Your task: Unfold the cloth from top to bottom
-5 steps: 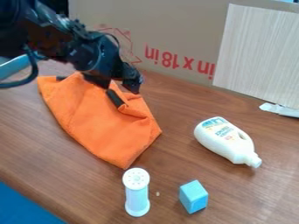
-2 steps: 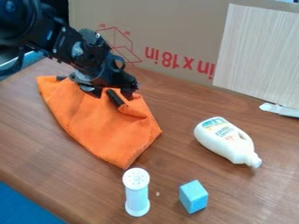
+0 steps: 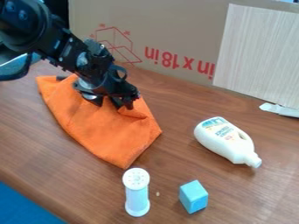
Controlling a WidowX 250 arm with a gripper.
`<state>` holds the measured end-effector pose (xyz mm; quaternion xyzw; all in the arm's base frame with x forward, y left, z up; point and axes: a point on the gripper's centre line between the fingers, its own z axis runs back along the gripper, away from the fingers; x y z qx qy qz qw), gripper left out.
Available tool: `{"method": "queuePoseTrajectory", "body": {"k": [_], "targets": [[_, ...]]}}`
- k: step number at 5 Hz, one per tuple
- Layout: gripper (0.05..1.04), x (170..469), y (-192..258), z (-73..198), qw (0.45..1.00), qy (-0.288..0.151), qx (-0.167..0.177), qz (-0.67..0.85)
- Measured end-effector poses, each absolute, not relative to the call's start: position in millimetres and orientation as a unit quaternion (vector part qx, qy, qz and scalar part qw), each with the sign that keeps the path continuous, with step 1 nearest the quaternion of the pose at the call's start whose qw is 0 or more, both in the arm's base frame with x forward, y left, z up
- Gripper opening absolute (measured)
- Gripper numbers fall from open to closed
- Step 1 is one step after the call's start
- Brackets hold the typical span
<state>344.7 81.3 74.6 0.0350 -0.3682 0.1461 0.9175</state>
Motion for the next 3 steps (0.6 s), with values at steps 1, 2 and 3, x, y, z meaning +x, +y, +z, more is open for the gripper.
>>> {"method": "queuePoseTrajectory", "body": {"k": [1,2,3], "targets": [[0.672,346.1,80.9,71.1,0.920,-0.364,0.033,0.145],[0.381,344.5,82.5,69.5,0.923,-0.359,0.027,0.137],[0.175,344.4,81.2,77.7,0.922,-0.367,0.017,0.127]]}}
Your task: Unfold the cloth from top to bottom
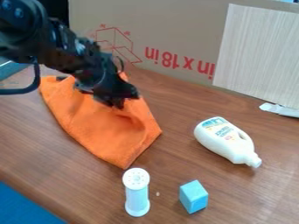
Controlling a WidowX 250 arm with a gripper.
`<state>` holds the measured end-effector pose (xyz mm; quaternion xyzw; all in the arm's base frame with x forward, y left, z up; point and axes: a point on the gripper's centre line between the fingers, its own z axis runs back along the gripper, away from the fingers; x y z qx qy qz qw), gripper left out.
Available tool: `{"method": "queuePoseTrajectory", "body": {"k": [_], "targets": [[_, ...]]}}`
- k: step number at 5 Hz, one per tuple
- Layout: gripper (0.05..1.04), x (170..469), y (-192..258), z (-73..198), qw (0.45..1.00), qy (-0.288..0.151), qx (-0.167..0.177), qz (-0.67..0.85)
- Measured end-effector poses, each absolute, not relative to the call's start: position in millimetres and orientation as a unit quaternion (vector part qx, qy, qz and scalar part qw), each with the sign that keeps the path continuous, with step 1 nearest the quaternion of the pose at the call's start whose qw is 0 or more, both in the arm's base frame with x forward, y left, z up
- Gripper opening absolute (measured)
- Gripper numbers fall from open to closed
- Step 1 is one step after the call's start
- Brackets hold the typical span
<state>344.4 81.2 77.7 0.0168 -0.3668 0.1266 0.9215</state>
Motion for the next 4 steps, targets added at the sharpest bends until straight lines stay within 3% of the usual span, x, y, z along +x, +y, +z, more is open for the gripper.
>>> {"method": "queuePoseTrajectory", "body": {"k": [1,2,3,4], "targets": [[0.076,340,88,108,0.909,-0.399,-0.008,0.123],[0.060,324,100,142,0.892,-0.429,-0.046,0.133],[0.059,305,114,155,0.888,-0.430,-0.071,0.148],[0.059,279,134,152,0.896,-0.399,-0.088,0.175]]}}
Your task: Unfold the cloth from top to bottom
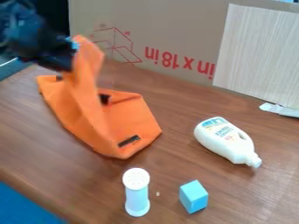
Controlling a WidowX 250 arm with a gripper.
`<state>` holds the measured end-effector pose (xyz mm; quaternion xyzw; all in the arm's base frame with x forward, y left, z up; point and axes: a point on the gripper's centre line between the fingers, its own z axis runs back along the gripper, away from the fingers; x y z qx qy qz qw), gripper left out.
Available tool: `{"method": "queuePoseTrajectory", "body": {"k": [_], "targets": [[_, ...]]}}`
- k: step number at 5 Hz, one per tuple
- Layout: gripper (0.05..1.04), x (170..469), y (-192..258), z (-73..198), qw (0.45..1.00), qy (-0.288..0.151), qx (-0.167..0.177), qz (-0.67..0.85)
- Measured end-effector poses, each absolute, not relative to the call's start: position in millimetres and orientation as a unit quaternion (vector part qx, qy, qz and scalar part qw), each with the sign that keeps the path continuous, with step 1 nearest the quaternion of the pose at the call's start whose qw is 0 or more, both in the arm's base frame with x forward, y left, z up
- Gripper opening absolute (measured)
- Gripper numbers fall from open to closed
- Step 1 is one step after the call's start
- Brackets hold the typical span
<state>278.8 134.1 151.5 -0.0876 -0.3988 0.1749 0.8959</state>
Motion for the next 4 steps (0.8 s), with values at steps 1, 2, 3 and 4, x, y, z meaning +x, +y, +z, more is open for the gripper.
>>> {"method": "queuePoseTrajectory", "body": {"k": [1,2,3,4], "targets": [[0.059,254,150,144,0.905,-0.357,-0.098,0.212],[0.059,227,174,143,0.903,-0.312,-0.093,0.281],[0.059,205,184,137,0.903,-0.272,-0.087,0.322],[0.059,187,190,140,0.902,-0.260,-0.079,0.336]]}}
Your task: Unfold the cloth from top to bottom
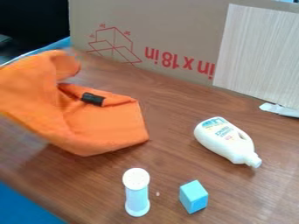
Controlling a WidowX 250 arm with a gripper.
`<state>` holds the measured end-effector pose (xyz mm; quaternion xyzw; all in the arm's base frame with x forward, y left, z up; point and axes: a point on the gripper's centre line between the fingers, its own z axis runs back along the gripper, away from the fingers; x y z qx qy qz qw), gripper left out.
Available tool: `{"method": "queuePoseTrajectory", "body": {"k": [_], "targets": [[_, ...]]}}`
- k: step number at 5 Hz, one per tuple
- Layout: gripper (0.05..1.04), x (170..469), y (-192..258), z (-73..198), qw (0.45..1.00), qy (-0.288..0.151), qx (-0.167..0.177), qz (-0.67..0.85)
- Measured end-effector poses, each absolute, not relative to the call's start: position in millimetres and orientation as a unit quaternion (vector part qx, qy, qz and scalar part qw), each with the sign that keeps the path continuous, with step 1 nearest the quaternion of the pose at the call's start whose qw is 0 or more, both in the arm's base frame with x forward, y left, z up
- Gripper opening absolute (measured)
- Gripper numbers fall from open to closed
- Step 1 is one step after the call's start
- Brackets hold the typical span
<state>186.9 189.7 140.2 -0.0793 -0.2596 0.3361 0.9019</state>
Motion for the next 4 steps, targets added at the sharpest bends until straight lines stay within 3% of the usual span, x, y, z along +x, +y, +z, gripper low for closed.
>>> {"method": "queuePoseTrajectory", "body": {"k": [2,4], "targets": [[0.058,165,206,132,0.905,-0.242,-0.056,0.345],[0.056,145,212,123,0.904,-0.190,-0.035,0.382]]}}
